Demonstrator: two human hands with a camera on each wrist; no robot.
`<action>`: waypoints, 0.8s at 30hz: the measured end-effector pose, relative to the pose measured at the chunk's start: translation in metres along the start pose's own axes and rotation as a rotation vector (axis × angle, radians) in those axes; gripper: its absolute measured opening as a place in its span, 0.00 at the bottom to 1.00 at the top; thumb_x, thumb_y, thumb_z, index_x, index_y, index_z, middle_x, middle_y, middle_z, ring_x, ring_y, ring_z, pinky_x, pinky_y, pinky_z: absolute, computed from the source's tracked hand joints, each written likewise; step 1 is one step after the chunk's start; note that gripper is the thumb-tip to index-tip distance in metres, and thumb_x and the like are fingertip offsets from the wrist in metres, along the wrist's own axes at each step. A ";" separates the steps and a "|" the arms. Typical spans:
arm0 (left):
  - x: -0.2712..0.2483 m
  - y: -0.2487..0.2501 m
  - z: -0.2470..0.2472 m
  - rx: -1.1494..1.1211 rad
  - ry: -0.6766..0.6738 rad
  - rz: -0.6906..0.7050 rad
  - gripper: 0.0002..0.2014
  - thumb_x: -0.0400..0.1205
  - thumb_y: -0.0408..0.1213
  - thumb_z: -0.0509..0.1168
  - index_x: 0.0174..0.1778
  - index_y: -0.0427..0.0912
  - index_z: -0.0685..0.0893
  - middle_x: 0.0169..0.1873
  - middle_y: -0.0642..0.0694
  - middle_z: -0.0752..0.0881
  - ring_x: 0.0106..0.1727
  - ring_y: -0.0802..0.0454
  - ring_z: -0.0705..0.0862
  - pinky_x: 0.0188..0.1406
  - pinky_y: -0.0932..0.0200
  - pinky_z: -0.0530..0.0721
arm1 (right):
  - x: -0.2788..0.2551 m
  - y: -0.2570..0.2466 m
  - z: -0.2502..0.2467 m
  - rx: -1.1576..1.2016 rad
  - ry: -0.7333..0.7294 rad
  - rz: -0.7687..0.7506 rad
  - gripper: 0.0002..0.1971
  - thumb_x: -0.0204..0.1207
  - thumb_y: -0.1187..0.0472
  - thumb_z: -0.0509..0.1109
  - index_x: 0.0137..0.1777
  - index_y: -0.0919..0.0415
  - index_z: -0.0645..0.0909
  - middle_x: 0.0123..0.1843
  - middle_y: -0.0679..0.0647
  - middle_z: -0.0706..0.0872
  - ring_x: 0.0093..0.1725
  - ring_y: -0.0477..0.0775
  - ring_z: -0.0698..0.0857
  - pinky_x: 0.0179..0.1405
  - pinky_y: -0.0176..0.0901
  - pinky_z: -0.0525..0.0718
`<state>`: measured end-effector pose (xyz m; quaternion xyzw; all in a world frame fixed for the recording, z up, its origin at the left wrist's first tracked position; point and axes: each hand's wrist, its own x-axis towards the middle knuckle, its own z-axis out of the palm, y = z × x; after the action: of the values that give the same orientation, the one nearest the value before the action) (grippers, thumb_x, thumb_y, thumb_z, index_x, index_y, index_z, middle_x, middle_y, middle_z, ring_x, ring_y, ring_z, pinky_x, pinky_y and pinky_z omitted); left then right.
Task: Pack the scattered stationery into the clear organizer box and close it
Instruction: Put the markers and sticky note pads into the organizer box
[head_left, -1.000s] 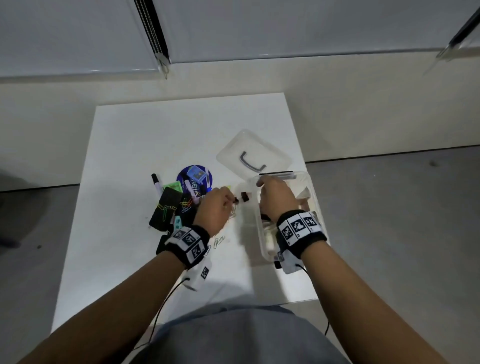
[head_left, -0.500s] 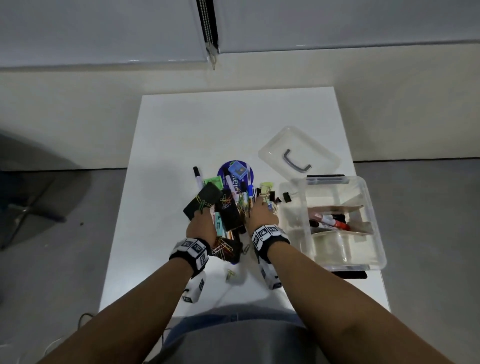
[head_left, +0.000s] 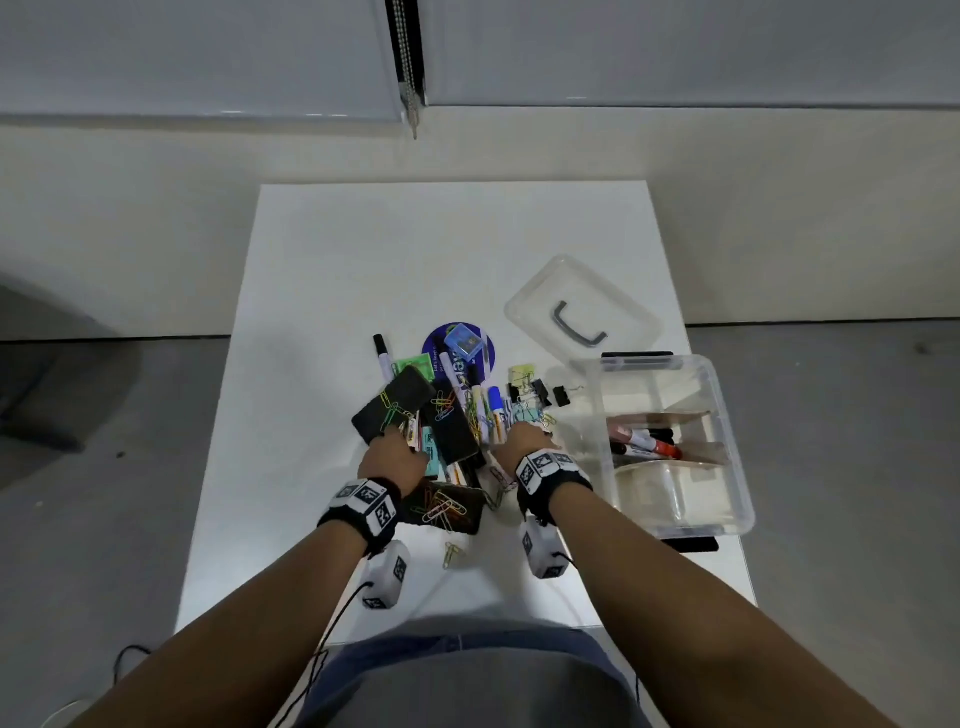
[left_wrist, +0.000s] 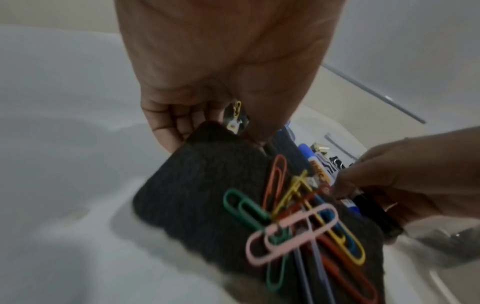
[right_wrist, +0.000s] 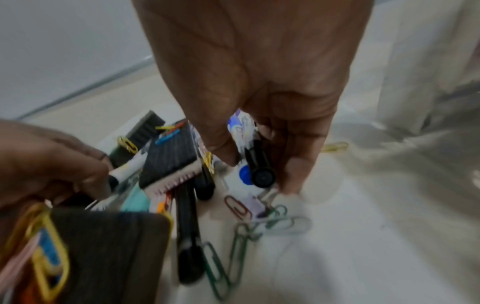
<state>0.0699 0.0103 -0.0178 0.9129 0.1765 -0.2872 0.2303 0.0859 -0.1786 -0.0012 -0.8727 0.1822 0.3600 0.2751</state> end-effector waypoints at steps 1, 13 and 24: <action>0.000 -0.001 -0.002 -0.025 -0.002 -0.009 0.19 0.80 0.42 0.63 0.62 0.35 0.71 0.55 0.33 0.83 0.54 0.35 0.84 0.45 0.53 0.79 | 0.002 0.003 0.000 0.033 -0.003 0.012 0.13 0.77 0.54 0.69 0.54 0.63 0.77 0.57 0.62 0.86 0.50 0.63 0.85 0.45 0.44 0.81; -0.008 0.006 0.004 -0.068 -0.034 -0.057 0.21 0.81 0.44 0.65 0.65 0.37 0.69 0.58 0.36 0.84 0.56 0.36 0.85 0.50 0.50 0.83 | 0.002 -0.025 0.003 0.291 0.130 0.028 0.25 0.82 0.64 0.59 0.76 0.67 0.56 0.59 0.68 0.84 0.52 0.65 0.85 0.43 0.51 0.81; -0.010 0.003 -0.028 0.008 -0.093 -0.085 0.24 0.77 0.54 0.60 0.60 0.38 0.79 0.57 0.36 0.84 0.56 0.37 0.83 0.50 0.54 0.78 | 0.012 -0.026 0.029 0.184 0.138 0.038 0.17 0.83 0.69 0.56 0.70 0.68 0.64 0.63 0.69 0.82 0.61 0.67 0.84 0.51 0.51 0.78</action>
<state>0.0759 0.0205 0.0097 0.8912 0.2031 -0.3394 0.2223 0.0923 -0.1417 -0.0177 -0.8628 0.2494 0.2858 0.3342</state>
